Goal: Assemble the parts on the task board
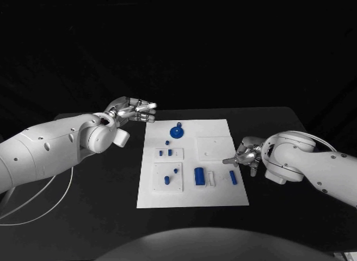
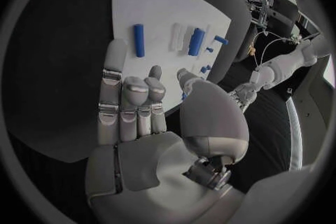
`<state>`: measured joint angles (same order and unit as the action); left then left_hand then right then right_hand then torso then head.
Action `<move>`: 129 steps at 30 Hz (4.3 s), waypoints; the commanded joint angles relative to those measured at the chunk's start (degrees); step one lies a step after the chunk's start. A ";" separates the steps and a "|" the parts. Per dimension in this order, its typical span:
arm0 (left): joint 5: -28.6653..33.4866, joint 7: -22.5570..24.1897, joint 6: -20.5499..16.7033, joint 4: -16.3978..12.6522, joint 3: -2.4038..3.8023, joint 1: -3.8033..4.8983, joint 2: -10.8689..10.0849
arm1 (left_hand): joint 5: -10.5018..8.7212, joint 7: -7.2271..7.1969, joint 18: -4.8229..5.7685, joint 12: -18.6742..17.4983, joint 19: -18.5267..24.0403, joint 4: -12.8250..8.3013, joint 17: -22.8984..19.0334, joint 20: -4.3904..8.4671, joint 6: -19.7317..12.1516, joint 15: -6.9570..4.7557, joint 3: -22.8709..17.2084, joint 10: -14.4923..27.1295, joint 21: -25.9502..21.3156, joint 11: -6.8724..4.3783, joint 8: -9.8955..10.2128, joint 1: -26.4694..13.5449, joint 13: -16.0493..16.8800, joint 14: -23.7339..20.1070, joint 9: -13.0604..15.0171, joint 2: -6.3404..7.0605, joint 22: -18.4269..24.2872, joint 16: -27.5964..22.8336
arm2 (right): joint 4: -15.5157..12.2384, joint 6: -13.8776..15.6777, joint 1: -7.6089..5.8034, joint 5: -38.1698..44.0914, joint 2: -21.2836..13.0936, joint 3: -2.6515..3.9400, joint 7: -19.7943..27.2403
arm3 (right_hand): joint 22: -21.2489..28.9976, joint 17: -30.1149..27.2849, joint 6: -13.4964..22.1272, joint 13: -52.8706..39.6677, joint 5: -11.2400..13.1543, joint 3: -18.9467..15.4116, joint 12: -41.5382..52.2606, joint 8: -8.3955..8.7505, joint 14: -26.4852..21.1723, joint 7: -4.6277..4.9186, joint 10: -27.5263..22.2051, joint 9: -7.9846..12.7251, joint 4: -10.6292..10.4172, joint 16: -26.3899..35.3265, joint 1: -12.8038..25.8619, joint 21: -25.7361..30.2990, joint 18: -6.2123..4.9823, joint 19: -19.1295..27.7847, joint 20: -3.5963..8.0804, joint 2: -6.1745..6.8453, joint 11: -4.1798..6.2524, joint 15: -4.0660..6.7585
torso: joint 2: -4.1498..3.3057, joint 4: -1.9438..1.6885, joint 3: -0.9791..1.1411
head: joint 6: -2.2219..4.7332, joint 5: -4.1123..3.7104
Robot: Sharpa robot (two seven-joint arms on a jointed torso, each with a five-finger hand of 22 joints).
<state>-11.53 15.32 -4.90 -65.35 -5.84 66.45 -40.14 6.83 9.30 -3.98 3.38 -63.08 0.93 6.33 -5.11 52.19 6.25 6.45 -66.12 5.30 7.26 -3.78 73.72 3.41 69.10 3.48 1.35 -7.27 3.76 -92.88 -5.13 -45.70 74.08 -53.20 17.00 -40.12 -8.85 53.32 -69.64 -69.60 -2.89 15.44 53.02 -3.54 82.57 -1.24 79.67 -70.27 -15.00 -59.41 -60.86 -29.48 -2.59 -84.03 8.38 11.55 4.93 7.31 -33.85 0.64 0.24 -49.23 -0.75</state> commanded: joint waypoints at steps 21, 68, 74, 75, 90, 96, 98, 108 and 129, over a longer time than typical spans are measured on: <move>-0.42 0.13 0.63 0.06 0.00 0.03 0.08 | 0.13 -0.08 0.46 0.15 0.01 0.01 0.05 -0.18 0.09 -0.09 -0.18 0.47 0.37 0.03 0.22 -0.09 0.09 -0.27 -0.03 -0.12 0.14 -0.10 | 2.88 -5.20 2.26 -3.31 -1.84 0.25 6.43 | 4.74 -15.14 9.22 29.97 0.14 4.75 -32.90 0.05 1.34 3.71 -2.77 11.92 8.85 24.08 0.03 17.16 -0.08 -2.35 -2.78 -1.64 -3.38 -2.50 | -0.02 -0.08 -0.04 | -0.33 -0.77; -0.54 -0.46 1.56 0.12 -0.18 0.02 0.17 | 0.15 -0.05 0.45 0.15 0.04 0.55 0.05 -0.20 -0.18 -0.06 0.01 0.60 0.47 0.08 0.23 -0.80 0.10 -0.32 -0.04 -0.34 0.25 -0.11 | 3.89 -7.13 2.64 2.95 4.26 -2.41 -0.11 | -2.86 17.50 3.34 3.35 0.01 9.58 1.37 -0.19 1.52 1.45 -2.84 10.49 6.16 -5.77 3.38 -1.98 -0.88 -2.53 -0.70 0.54 -1.25 -0.81 | -0.03 -0.13 -0.06 | -0.74 -0.32; -0.57 -0.56 1.64 0.11 -0.19 0.02 0.06 | 0.15 -0.05 0.45 0.15 0.04 0.55 0.05 -0.20 -0.18 -0.06 0.01 0.60 0.47 0.08 0.23 -0.80 0.10 -0.32 -0.04 -0.34 0.25 -0.11 | 3.62 -6.56 2.64 3.11 4.42 -2.53 -0.04 | -2.84 17.49 3.15 3.08 -0.03 9.65 1.69 -0.22 1.54 1.37 -2.73 10.17 6.21 -5.76 3.30 -2.04 -0.88 -2.54 -0.69 0.49 -1.21 -0.78 | -0.01 -0.10 -0.05 | -0.77 -0.13; -0.58 -0.58 1.64 0.11 -0.19 0.02 0.03 | 0.15 -0.05 0.45 0.15 0.04 0.55 0.05 -0.20 -0.18 -0.06 0.01 0.60 0.47 0.08 0.23 -0.80 0.10 -0.32 -0.04 -0.34 0.25 -0.11 | 3.52 -6.43 2.64 3.13 4.41 -2.54 -0.01 | -2.82 17.50 3.12 2.99 -0.04 9.68 1.78 -0.20 1.56 1.35 -2.70 9.96 6.23 -5.78 3.29 -2.06 -0.90 -2.54 -0.69 0.46 -1.19 -0.78 | -0.01 -0.10 -0.05 | -0.77 -0.13; -0.81 -0.84 1.88 0.14 -0.20 0.02 0.04 | 0.11 -0.03 0.44 0.16 0.05 0.64 0.07 -0.19 -0.26 -0.07 0.01 0.61 0.53 0.08 0.22 -0.75 0.10 -0.28 -0.04 -0.44 0.30 -0.10 | 2.33 -6.31 2.64 2.49 5.52 -2.57 0.39 | -2.63 17.32 3.07 2.69 0.11 8.35 1.74 -0.19 1.52 1.40 -2.53 9.73 4.22 -5.39 4.08 -2.02 -0.41 -2.54 -0.50 0.87 -1.17 -0.69 | -0.04 -0.09 -0.03 | -0.77 -0.02; -0.89 -0.98 1.97 0.07 -0.20 0.02 0.05 | 0.11 -0.03 0.44 0.16 0.05 0.64 0.07 -0.19 -0.26 -0.07 0.01 0.61 0.53 0.08 0.22 -0.75 0.10 -0.28 -0.04 -0.44 0.30 -0.10 | 2.68 -6.39 2.63 2.62 6.25 -2.57 -0.18 | -2.60 17.32 2.26 2.35 0.11 8.74 2.11 -0.35 1.54 1.10 -2.23 9.32 3.65 -5.34 4.23 -2.05 -0.23 -2.54 -0.44 0.29 -0.99 -0.59 | -0.09 -0.17 -0.06 | -0.77 -0.09; -0.92 -1.04 1.99 0.07 -0.20 0.02 0.05 | 0.11 -0.03 0.44 0.16 0.05 0.64 0.07 -0.19 -0.26 -0.07 0.01 0.61 0.53 0.08 0.22 -0.75 0.10 -0.28 -0.04 -0.44 0.30 -0.10 | 2.91 -6.52 2.63 2.91 6.38 -2.58 -0.43 | -2.59 17.32 1.94 2.31 0.11 8.87 2.12 -0.38 1.54 0.97 -2.19 8.99 3.64 -5.32 4.14 -2.06 -0.17 -2.54 -0.38 0.11 -0.91 -0.53 | -0.04 -0.17 -0.06 | -0.77 0.00; -0.98 -1.24 2.06 0.05 -0.20 0.02 0.06 | 0.11 -0.03 0.44 0.16 0.05 0.64 0.07 -0.19 -0.26 -0.07 0.01 0.61 0.53 0.08 0.22 -0.75 0.10 -0.28 -0.04 -0.44 0.30 -0.10 | 4.07 -6.62 2.62 3.52 7.38 -2.67 -1.05 | -2.48 17.02 1.37 2.18 -0.26 12.02 2.30 -0.25 1.59 0.47 -2.06 7.03 6.95 -5.16 3.65 -2.05 0.01 -2.52 -0.35 -2.82 -0.64 -0.44 | -0.02 -0.16 -0.04 | -0.77 0.09; -1.15 -1.55 2.12 0.01 -0.21 0.03 0.02 | 0.12 -0.04 0.45 0.15 0.03 0.60 0.11 -0.16 -0.29 -0.10 0.10 0.61 0.64 0.08 0.22 -0.74 0.10 -0.18 -0.04 -0.55 0.36 -0.09 | 5.47 -5.52 2.61 -0.06 8.34 -3.42 1.57 | 1.97 -0.60 3.03 13.17 -3.52 15.42 -9.43 -0.16 0.03 0.92 -5.75 9.03 13.77 13.18 5.29 7.96 1.17 -2.40 -1.27 -1.30 -1.15 -1.28 | -0.02 -0.05 0.00 | -0.73 0.13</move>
<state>-12.49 13.61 -3.59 -65.18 -6.09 66.44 -40.20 6.83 9.30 -3.98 3.38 -63.07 1.25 6.37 -5.11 52.20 6.25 6.44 -65.91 5.75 7.46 -3.78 73.27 3.43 69.10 3.49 0.89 -6.98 3.76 -87.78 -10.26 -43.58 75.80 -44.91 14.01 -39.25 -6.91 53.22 -67.02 -56.57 -6.22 30.78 43.61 -3.98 82.55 -0.29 74.10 -61.10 -1.40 -46.60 -55.73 -21.61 -2.56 -83.93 7.25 9.89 3.71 5.90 -33.87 0.55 0.20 -49.95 -0.65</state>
